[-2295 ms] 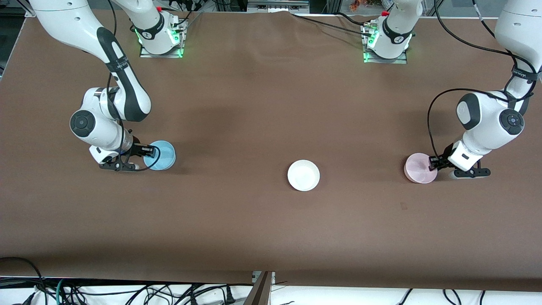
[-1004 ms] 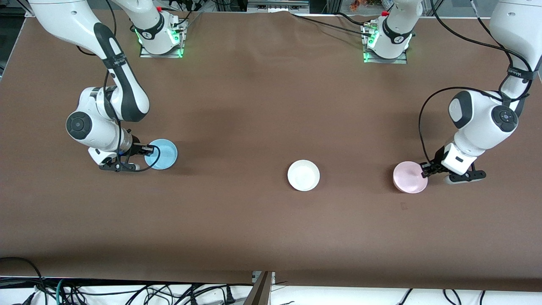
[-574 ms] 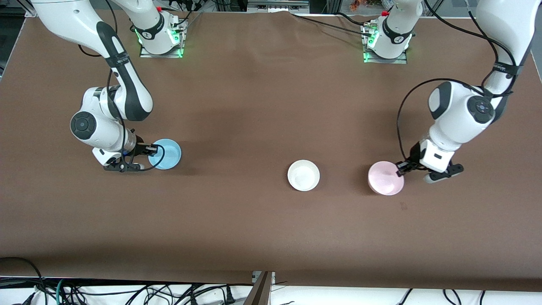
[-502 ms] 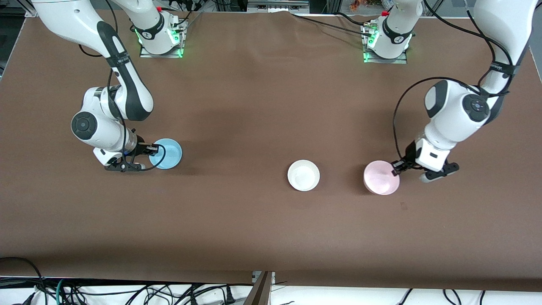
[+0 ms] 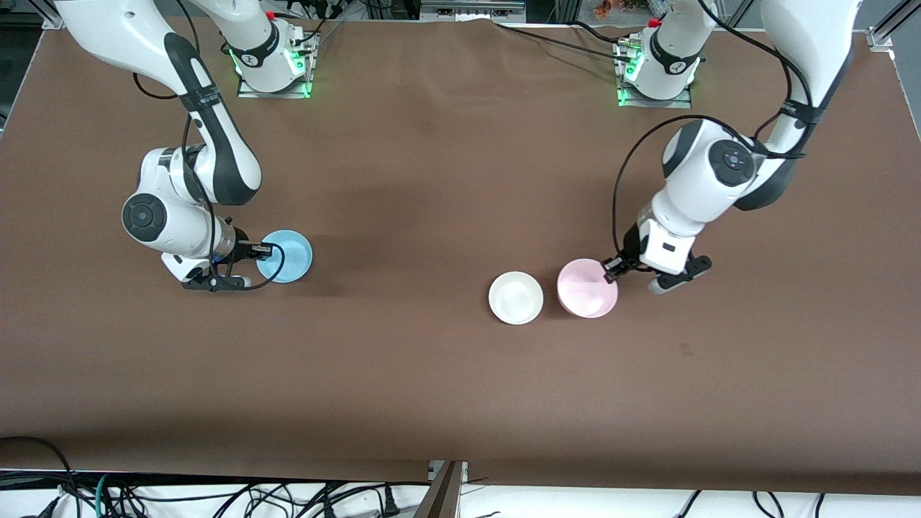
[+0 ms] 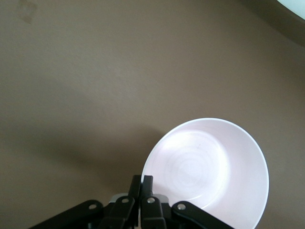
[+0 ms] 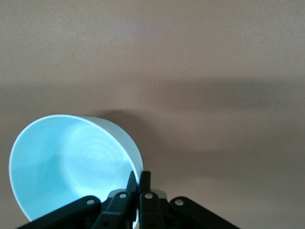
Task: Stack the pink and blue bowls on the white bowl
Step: 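Lift the pink bowl with the left gripper and carry it toward the white bowl, then lower the pink bowl into the white bowl with the left gripper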
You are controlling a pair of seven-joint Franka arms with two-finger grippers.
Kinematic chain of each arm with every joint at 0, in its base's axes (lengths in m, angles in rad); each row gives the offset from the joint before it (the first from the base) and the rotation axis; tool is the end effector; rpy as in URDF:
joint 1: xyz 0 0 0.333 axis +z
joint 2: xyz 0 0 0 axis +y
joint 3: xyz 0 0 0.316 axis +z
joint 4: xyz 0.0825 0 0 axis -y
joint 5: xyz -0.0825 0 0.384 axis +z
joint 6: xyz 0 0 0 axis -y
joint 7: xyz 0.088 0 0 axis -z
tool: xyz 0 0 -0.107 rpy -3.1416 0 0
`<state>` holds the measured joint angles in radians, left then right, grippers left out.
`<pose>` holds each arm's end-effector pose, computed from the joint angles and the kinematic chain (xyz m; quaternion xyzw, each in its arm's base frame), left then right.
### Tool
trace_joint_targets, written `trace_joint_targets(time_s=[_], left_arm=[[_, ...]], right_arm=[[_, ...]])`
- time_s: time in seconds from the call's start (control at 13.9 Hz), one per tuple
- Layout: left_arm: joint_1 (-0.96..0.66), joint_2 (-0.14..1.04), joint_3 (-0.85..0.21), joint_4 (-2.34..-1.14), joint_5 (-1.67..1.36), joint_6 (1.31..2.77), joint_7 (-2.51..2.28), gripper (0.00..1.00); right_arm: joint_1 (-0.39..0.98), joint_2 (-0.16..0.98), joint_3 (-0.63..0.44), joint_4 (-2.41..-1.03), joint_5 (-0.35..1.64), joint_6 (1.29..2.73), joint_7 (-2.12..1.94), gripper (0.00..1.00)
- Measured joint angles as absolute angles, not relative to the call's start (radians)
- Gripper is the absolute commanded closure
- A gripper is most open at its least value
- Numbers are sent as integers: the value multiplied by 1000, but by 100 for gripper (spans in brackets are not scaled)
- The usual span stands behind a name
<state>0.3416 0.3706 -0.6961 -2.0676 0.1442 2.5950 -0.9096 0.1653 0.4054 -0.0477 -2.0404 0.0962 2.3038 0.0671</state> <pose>0.5764 -0.1983 0.3164 0.9585 0.2466 0.0600 0.1301 0.5777 0.0706 0.2309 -0.9972 0.0082 0.0723 0.0173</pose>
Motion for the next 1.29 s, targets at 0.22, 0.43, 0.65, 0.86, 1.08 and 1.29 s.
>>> trace_joint_targets(time_s=[0.22, 0.43, 0.65, 0.86, 1.08, 1.29], left_arm=[[291, 378, -693, -2056, 227, 2593, -1038, 100], [247, 425, -689, -2022, 361, 2592, -1204, 100], [209, 484, -685, -1979, 443, 2592, -1326, 100], [143, 519, -643, -1942, 454, 2592, -1373, 100], [30, 536, -546, -1915, 454, 2592, -1430, 100], [-26, 547, -507, -1898, 454, 2592, -1464, 100]], right_arm=[[165, 405, -48, -2038, 96, 2304, 66, 100], [166, 405, -47, -2037, 96, 2304, 63, 100], [166, 405, -47, -2034, 96, 2304, 62, 100], [166, 406, -44, -2029, 96, 2303, 62, 100], [175, 405, -41, -2019, 96, 2296, 62, 100], [180, 405, -26, -2012, 96, 2295, 62, 100]])
